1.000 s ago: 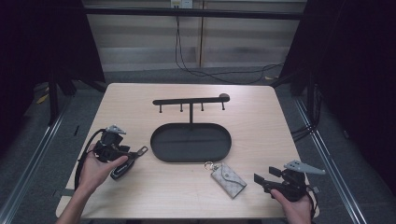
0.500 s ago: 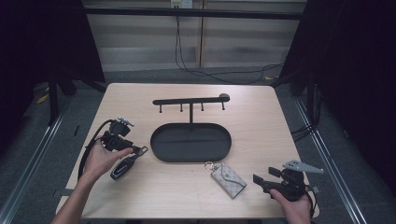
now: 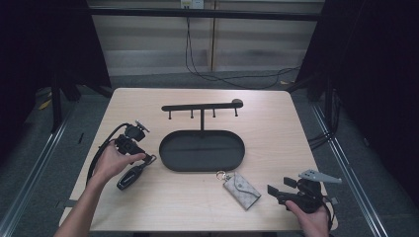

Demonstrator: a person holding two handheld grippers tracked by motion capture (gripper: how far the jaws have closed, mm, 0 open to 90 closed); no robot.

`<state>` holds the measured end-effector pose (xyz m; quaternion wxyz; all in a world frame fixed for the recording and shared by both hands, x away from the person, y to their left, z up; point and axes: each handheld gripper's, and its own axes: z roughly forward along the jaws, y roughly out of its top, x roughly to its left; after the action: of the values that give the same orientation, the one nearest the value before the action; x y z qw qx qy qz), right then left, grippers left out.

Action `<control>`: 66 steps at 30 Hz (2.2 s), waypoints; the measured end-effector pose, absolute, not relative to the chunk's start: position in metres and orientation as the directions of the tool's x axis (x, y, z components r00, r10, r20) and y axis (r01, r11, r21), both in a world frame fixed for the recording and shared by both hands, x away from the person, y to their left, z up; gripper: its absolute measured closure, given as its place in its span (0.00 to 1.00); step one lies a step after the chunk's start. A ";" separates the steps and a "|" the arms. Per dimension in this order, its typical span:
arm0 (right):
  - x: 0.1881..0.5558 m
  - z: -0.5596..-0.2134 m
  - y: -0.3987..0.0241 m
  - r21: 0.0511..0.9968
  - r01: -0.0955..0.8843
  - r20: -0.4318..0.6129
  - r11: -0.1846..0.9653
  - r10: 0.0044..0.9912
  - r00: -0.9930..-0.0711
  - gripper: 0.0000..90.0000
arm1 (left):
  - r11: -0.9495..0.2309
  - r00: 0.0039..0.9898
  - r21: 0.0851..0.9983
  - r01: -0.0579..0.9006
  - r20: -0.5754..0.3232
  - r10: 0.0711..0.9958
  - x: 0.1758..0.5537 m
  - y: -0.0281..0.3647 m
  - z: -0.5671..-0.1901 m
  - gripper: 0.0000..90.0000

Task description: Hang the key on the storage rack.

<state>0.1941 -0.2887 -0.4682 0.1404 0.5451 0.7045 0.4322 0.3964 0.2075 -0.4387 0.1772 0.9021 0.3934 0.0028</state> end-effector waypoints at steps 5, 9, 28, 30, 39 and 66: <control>0.194 -0.468 -0.288 0.758 0.651 0.271 0.035 0.892 -0.363 0.24 | -0.626 0.680 0.300 0.720 -0.125 0.722 0.404 0.207 -0.441 0.62; 0.194 -0.468 -0.288 0.759 0.651 0.269 0.037 0.892 -0.364 0.24 | -0.651 0.698 0.276 0.707 -0.127 0.705 0.406 0.205 -0.445 0.63; 0.196 -0.470 -0.288 0.747 0.663 0.273 0.037 0.893 -0.358 0.23 | -0.663 0.688 0.188 0.724 -0.129 0.715 0.413 0.194 -0.461 0.71; 0.196 -0.470 -0.288 0.746 0.664 0.273 0.038 0.893 -0.359 0.23 | -0.670 0.694 0.185 0.719 -0.130 0.709 0.413 0.192 -0.464 0.71; 0.198 -0.471 -0.289 0.732 0.681 0.282 0.033 0.894 -0.347 0.22 | -0.688 0.703 0.151 0.710 -0.097 0.704 0.412 0.190 -0.466 0.77; 0.197 -0.470 -0.285 0.739 0.671 0.259 0.060 0.894 -0.365 0.23 | -0.667 0.666 0.011 0.745 -0.068 0.743 0.420 0.173 -0.466 0.79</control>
<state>0.1968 -0.2855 -0.4701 0.1347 0.5469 0.7156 0.4131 0.4198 0.1727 -0.4663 0.0190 0.9124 0.4078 -0.0288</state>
